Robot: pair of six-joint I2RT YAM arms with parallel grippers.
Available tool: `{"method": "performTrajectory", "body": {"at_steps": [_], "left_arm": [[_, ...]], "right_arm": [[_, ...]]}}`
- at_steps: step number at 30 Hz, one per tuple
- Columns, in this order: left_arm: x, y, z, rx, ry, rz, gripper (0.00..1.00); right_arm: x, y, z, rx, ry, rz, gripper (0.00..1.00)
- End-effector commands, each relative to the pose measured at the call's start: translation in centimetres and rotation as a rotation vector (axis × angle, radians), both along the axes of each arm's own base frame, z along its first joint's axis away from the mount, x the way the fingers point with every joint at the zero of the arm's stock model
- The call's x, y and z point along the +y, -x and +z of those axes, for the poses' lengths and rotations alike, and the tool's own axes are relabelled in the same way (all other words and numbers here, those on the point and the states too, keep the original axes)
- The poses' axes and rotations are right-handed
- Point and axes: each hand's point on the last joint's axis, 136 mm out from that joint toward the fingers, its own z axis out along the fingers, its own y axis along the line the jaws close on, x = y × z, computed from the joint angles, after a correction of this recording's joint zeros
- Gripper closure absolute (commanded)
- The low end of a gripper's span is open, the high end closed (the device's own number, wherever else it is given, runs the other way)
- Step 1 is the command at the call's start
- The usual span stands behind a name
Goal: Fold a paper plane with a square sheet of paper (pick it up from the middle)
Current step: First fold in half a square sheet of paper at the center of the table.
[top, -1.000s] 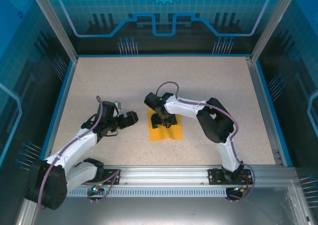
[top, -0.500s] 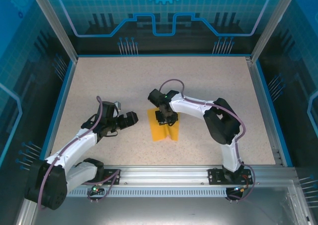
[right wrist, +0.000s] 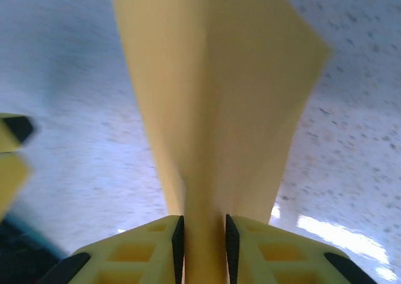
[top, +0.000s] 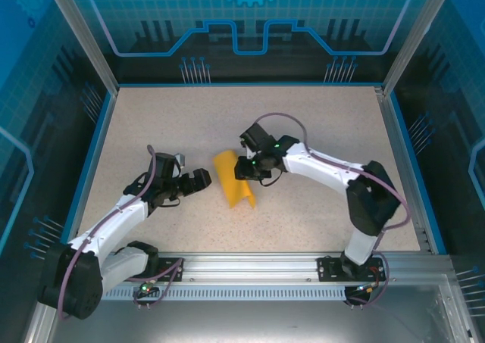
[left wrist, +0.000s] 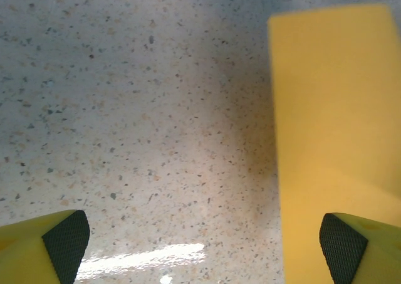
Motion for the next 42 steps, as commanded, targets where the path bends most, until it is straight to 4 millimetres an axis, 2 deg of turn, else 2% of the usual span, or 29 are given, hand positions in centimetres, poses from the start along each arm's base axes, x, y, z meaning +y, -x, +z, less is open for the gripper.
{"method": "performTrajectory", "body": {"at_steps": [1, 8, 12, 17, 24, 27, 30, 35, 39, 42], "left_arm": [[-1.2, -0.8, 2.1, -0.028, 0.087, -0.024, 0.02], [-4.1, -1.5, 3.5, -0.040, 0.247, -0.096, 0.01], [-6.6, -1.9, 3.2, -0.006, 0.312, -0.151, 0.02], [-10.6, -2.7, 2.6, 0.024, 0.327, -0.225, 0.02], [-13.4, -4.5, 0.7, 0.099, 0.313, -0.256, 0.02], [-14.5, -4.7, -0.2, 0.137, 0.316, -0.277, 0.06], [-16.1, -4.9, -0.1, 0.148, 0.355, -0.313, 0.16], [-17.9, -4.8, 0.1, 0.173, 0.385, -0.357, 0.46], [-18.1, -4.2, 0.2, 0.181, 0.386, -0.362, 0.73], [-18.1, -3.4, 0.1, 0.182, 0.394, -0.357, 0.83]], "right_arm": [[0.3, -1.5, 1.4, 0.006, -0.197, -0.052, 0.72], [-4.0, -1.2, -4.9, 0.113, -0.204, -0.208, 0.70], [-5.9, -0.4, -6.6, 0.129, -0.185, -0.244, 0.67], [-7.1, 0.3, -7.0, 0.127, -0.171, -0.251, 0.63], [-8.1, 0.6, -7.4, 0.132, -0.162, -0.239, 0.58], [-8.4, 0.6, -7.3, 0.131, -0.166, -0.227, 0.54], [-8.1, 0.8, -7.3, 0.140, -0.178, -0.191, 0.53], [-8.4, 1.2, -7.4, 0.145, -0.166, -0.166, 0.52], [-8.7, 1.3, -7.0, 0.144, -0.171, -0.162, 0.50], [-9.1, 0.9, -6.4, 0.141, -0.228, -0.187, 0.48]]}}
